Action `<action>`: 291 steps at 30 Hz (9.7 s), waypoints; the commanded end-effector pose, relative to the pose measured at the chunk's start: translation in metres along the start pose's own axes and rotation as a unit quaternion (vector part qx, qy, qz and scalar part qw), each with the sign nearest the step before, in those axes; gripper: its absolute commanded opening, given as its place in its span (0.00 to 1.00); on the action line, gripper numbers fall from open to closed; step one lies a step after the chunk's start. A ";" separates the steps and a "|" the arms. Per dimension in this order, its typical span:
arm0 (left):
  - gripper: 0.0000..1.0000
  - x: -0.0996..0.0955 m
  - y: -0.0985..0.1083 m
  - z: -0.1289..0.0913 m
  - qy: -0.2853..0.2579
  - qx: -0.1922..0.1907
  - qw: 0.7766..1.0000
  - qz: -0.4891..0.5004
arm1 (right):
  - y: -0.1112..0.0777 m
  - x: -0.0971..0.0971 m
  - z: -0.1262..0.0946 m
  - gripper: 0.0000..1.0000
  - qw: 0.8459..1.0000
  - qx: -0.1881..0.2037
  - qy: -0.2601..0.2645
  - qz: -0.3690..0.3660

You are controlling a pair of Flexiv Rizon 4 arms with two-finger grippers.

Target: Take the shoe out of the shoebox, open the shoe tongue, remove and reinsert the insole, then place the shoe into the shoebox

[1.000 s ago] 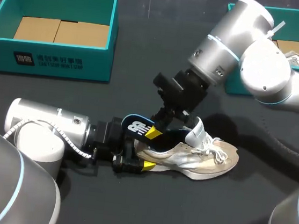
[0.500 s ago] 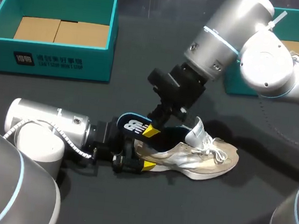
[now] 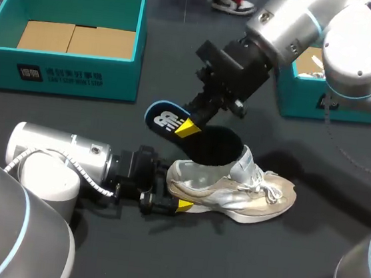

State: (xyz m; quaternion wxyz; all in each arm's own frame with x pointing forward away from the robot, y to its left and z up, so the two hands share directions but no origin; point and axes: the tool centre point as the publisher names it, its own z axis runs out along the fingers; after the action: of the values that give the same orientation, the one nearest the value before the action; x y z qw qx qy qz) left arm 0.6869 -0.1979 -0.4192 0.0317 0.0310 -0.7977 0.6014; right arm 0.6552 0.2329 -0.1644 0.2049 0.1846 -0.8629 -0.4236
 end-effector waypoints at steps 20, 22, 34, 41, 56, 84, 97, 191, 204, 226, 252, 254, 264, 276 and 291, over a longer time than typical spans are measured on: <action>0.00 0.001 0.002 -0.001 0.000 -0.001 1.000 0.000 | 0.033 0.062 -0.080 0.00 0.994 -0.089 -0.051 -0.045; 0.00 0.001 0.002 -0.001 0.000 -0.001 1.000 0.000 | 0.032 0.072 -0.091 0.00 0.992 -0.109 -0.057 -0.037; 0.00 0.001 0.002 -0.001 0.000 -0.001 1.000 0.000 | 0.032 0.078 -0.096 0.00 0.990 -0.127 -0.057 -0.037; 0.00 0.001 0.002 -0.001 0.000 -0.001 1.000 0.000 | 0.034 0.104 -0.111 0.00 0.983 -0.157 -0.095 0.002; 0.00 0.001 0.002 -0.001 0.000 -0.001 1.000 0.000 | 0.031 0.133 -0.121 0.00 0.973 -0.204 -0.106 0.013; 0.00 0.001 0.002 -0.001 0.000 -0.001 1.000 0.000 | 0.019 0.186 -0.106 0.00 0.937 -0.259 -0.178 0.152; 0.00 0.001 0.002 -0.001 0.000 -0.001 1.000 0.000 | 0.020 0.186 -0.095 0.00 0.926 -0.285 -0.192 0.154; 1.00 -0.008 -0.012 -0.074 -0.025 -0.232 0.972 0.030 | 0.018 0.175 -0.042 0.00 0.892 -0.336 -0.229 0.197; 1.00 -0.012 -0.032 -0.073 -0.019 -0.292 0.956 0.028 | 0.018 0.175 -0.042 0.00 0.892 -0.336 -0.229 0.197; 1.00 -0.010 -0.056 -0.073 -0.002 -0.373 0.925 0.073 | 0.018 0.175 -0.042 0.00 0.892 -0.336 -0.229 0.197; 1.00 -0.005 -0.083 -0.054 -0.002 -0.520 0.851 0.078 | 0.018 0.175 -0.042 0.00 0.892 -0.336 -0.229 0.197; 1.00 -0.008 -0.087 -0.050 -0.005 -0.519 0.851 0.080 | 0.018 0.175 -0.042 0.00 0.892 -0.336 -0.229 0.197; 1.00 -0.032 -0.097 -0.012 -0.015 -0.521 0.848 0.098 | 0.018 0.175 -0.042 0.00 0.892 -0.336 -0.229 0.197; 0.90 -0.049 -0.083 0.029 -0.011 -0.525 0.845 0.102 | 0.018 0.175 -0.042 0.00 0.892 -0.336 -0.229 0.197; 0.69 -0.048 -0.054 0.043 -0.003 -0.543 0.835 0.085 | 0.018 0.175 -0.042 0.00 0.892 -0.336 -0.229 0.197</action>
State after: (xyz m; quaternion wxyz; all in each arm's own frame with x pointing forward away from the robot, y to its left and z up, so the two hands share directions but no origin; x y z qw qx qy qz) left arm 0.7398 -0.2503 -0.3784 -0.0095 -0.0573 -0.9956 0.0737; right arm 0.5339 0.1309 -0.0946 0.1646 -0.1387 -0.7039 -0.6769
